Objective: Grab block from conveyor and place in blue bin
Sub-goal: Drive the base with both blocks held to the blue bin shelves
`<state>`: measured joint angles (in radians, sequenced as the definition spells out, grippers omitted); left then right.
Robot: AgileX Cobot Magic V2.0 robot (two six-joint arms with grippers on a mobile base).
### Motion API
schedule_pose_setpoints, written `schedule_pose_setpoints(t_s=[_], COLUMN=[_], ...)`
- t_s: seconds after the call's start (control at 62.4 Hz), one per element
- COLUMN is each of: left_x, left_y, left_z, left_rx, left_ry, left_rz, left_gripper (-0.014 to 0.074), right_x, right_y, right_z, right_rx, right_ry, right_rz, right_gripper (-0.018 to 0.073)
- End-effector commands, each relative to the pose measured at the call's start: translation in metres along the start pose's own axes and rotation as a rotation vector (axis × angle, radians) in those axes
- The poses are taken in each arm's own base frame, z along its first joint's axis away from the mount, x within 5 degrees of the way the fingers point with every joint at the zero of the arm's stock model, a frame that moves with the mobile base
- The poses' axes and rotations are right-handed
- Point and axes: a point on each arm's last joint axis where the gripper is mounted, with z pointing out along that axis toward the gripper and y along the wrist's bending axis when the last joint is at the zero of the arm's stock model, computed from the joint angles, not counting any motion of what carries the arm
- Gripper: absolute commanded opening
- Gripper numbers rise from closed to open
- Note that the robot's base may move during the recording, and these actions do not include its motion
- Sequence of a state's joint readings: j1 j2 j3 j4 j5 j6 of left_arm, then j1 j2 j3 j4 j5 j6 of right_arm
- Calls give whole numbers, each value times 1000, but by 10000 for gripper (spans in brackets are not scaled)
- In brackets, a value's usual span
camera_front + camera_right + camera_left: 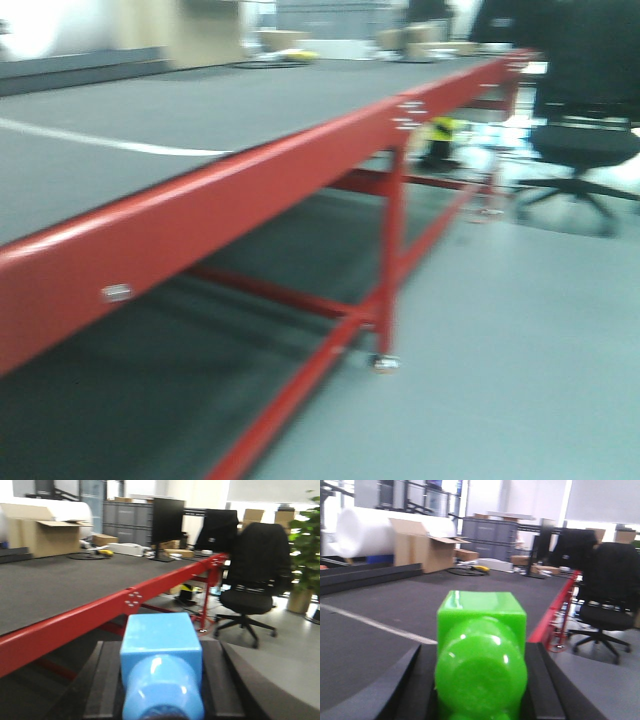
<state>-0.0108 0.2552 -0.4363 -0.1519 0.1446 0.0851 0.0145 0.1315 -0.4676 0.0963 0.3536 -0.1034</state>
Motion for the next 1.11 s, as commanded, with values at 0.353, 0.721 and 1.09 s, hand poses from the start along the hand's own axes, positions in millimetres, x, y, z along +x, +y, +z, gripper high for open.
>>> schedule_pose_setpoints(t_s=[0.353,0.721,1.09], left_x=[-3,-3,-3], left_y=[0,0,0], left_z=[-1,-1,-1], left_rx=[7,7,7], left_ry=[-26,-26,-26], left_rz=[-6,-6,-6], left_gripper=[-111,-111,-111], right_x=[-2,-2,-2], right_y=[0,0,0], right_z=[-1,-1,-1], right_rx=[4,4,4], right_ry=[-27,-27,-27], right_rz=[-6,-6,-6], right_gripper=[-162,-162,-162])
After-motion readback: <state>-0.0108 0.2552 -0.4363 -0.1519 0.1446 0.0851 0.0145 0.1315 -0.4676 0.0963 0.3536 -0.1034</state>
